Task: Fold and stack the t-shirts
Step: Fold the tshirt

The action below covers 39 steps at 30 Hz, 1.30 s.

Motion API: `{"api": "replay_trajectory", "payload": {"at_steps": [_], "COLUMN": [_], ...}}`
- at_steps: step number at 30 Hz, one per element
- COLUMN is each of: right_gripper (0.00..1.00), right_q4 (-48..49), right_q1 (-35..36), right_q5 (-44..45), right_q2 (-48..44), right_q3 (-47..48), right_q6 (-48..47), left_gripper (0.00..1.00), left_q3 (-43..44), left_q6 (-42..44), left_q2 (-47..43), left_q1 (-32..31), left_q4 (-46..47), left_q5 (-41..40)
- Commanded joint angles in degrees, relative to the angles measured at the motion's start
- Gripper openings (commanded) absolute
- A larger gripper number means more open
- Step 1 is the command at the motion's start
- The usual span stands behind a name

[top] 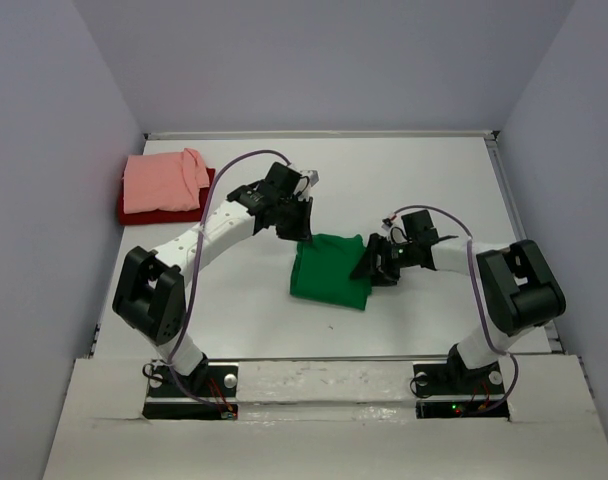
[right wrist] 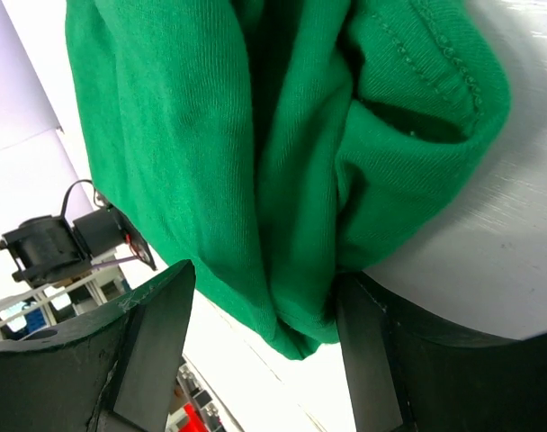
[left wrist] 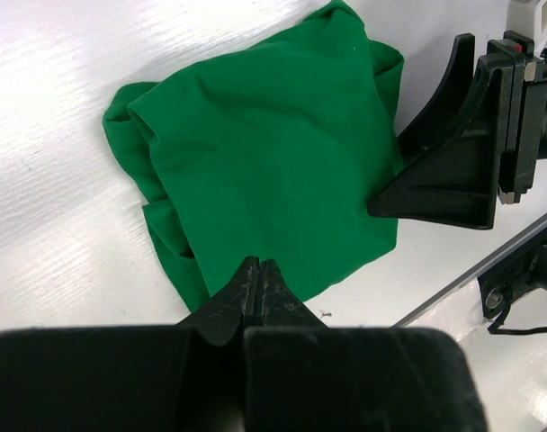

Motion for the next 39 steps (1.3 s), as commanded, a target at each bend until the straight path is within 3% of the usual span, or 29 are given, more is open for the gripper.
{"api": "replay_trajectory", "payload": {"at_steps": [1, 12, 22, 29, 33, 39], "right_gripper": [0.67, 0.63, 0.64, 0.65, 0.65, 0.65], "right_q4": [-0.3, -13.65, -13.58, -18.58, -16.93, -7.63], "right_q1": [0.05, 1.28, 1.28, 1.28, 1.28, 1.28], "right_q5": [2.86, 12.98, 12.97, 18.16, 17.9, 10.0], "right_q2": [-2.1, -9.76, -8.61, -9.93, -7.56, -4.66], "right_q3": [-0.28, 5.43, 5.08, 5.7, 4.12, 1.48], "right_q6": [0.64, 3.11, 2.58, 2.05, 0.47, 0.9], "left_gripper": [0.0, 0.01, 0.01, 0.01, 0.01, 0.01], "left_q3": [-0.51, -0.42, -0.42, 0.01, 0.89, 1.16], "left_q6": [1.1, 0.75, 1.19, 1.45, 1.54, 1.63], "left_q2": [-2.42, -2.77, -3.82, -3.21, -2.94, -3.21], "left_q1": [0.26, 0.26, 0.35, 0.53, 0.53, 0.61], "left_q4": [-0.6, -0.69, -1.48, -1.66, -1.83, -2.36], "left_q5": [1.57, 1.57, 1.39, 1.57, 1.83, 1.66]}}
